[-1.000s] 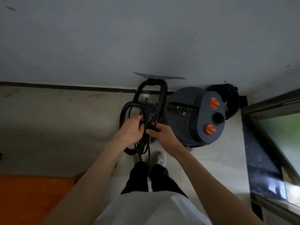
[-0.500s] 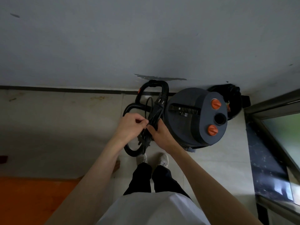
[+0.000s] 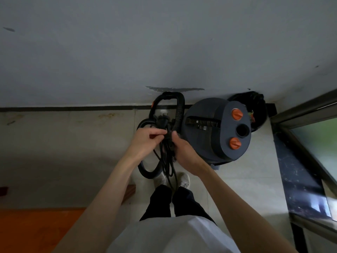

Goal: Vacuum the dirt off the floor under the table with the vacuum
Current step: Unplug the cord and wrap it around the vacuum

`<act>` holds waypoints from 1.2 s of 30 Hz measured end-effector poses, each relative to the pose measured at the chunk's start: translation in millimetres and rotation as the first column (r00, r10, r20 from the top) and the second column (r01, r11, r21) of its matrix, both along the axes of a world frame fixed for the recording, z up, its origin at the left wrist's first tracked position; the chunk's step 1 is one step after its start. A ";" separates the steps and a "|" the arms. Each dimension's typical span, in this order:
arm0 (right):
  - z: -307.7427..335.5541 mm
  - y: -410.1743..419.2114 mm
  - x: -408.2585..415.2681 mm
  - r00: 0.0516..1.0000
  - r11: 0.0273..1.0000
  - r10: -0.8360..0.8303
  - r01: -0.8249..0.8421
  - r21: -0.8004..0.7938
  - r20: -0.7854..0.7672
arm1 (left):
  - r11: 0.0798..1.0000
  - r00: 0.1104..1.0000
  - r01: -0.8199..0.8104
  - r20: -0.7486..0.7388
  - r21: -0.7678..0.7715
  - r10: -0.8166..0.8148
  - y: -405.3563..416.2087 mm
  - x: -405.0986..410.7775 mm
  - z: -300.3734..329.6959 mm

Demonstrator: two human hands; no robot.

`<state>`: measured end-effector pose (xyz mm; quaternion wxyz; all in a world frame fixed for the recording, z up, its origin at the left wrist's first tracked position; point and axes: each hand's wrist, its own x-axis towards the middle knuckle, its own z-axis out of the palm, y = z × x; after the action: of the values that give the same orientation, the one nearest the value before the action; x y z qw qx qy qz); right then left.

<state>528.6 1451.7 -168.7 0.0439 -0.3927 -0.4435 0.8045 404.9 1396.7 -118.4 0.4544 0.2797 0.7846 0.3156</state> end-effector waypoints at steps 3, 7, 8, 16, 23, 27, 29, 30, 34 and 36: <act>-0.1 -1.3 -0.3 0.977 0.985 -0.165 0.158 0.062 0.134 | 0.994 0.994 -0.105 0.042 0.044 0.103 -1.9 8.4 -9.6; -0.6 -0.8 -3.9 0.945 0.975 -0.210 0.185 0.121 0.250 | 0.926 0.892 -0.371 0.252 -0.062 0.375 1.8 14.1 -18.2; 1.9 -1.4 -4.5 0.948 0.978 -0.185 0.152 0.145 0.259 | 0.913 0.842 -0.393 0.357 -0.110 0.405 3.2 13.3 -18.6; 10.2 -4.8 -3.1 0.966 0.959 -0.073 0.000 0.282 0.246 | 0.923 0.833 -0.326 0.400 -0.206 0.383 9.1 5.0 -24.8; 2.9 -3.0 -5.2 0.940 0.949 -0.111 0.003 0.315 0.323 | 0.930 0.875 -0.273 0.337 -0.247 0.347 11.8 2.0 -31.1; 1.0 -0.2 -8.6 0.920 0.950 -0.245 0.166 0.263 0.305 | 0.910 0.766 -0.364 0.492 -0.199 0.414 13.9 0.9 -27.3; 1.4 0.7 -9.7 0.911 0.950 -0.290 0.236 0.206 0.292 | 0.894 0.725 -0.408 0.530 -0.185 0.441 15.2 0.0 -24.1; 1.5 1.9 -9.4 0.906 0.946 -0.315 0.276 0.170 0.284 | 0.893 0.726 -0.414 0.528 -0.176 0.441 15.5 -0.3 -22.9; 2.5 4.5 -8.8 0.874 0.926 -0.371 0.373 0.056 0.313 | 0.919 0.768 -0.373 0.513 -0.129 0.384 10.1 1.9 -22.5; -2.4 3.7 -9.7 0.842 0.930 -0.366 0.344 0.127 0.396 | 0.919 0.765 -0.376 0.518 -0.123 0.382 4.9 4.0 -25.4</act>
<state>518.9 1455.4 -171.1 0.1073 -0.6278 -0.3826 0.6693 408.8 1401.6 -143.8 0.5823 0.0145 0.6694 0.4611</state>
